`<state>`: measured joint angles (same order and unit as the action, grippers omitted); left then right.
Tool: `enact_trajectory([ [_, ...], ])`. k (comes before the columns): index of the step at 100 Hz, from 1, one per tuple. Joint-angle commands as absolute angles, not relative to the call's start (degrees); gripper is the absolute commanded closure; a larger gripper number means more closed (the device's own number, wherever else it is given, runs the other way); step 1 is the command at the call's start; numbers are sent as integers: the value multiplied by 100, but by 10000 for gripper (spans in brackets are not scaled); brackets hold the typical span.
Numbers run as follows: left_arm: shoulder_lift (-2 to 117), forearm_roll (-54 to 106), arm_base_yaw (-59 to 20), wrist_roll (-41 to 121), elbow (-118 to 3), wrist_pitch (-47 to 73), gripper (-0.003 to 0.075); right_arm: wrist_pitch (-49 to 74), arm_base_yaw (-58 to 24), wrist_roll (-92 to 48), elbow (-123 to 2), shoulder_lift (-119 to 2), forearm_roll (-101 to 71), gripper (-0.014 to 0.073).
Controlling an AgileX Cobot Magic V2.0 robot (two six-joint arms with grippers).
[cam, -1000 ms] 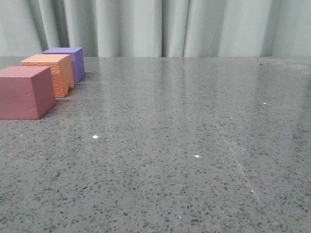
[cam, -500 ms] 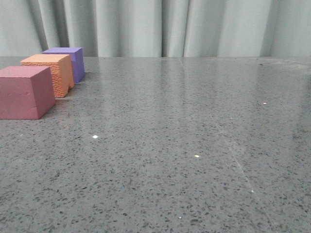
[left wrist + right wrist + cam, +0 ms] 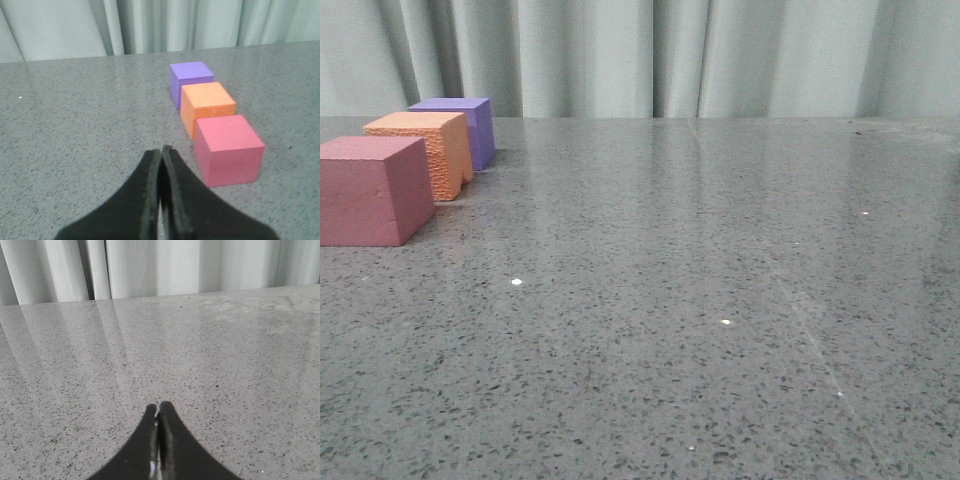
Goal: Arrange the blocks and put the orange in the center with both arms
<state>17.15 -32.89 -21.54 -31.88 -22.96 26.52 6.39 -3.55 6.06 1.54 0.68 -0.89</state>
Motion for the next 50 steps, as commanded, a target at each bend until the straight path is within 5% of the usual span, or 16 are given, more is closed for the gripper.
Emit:
enact_trajectory([
  [1,1667,-2846,-1912,-2512,-2267,2051,739,180,-317,549,81,74,-84,661],
  [17,1275,-912,-1106,-100,-1662,918,739,180,-317,549,81,74,-84,661],
  [50,-17,-742,-365,0,-92,-211,739,180,-317,549,81,74,-84,661],
])
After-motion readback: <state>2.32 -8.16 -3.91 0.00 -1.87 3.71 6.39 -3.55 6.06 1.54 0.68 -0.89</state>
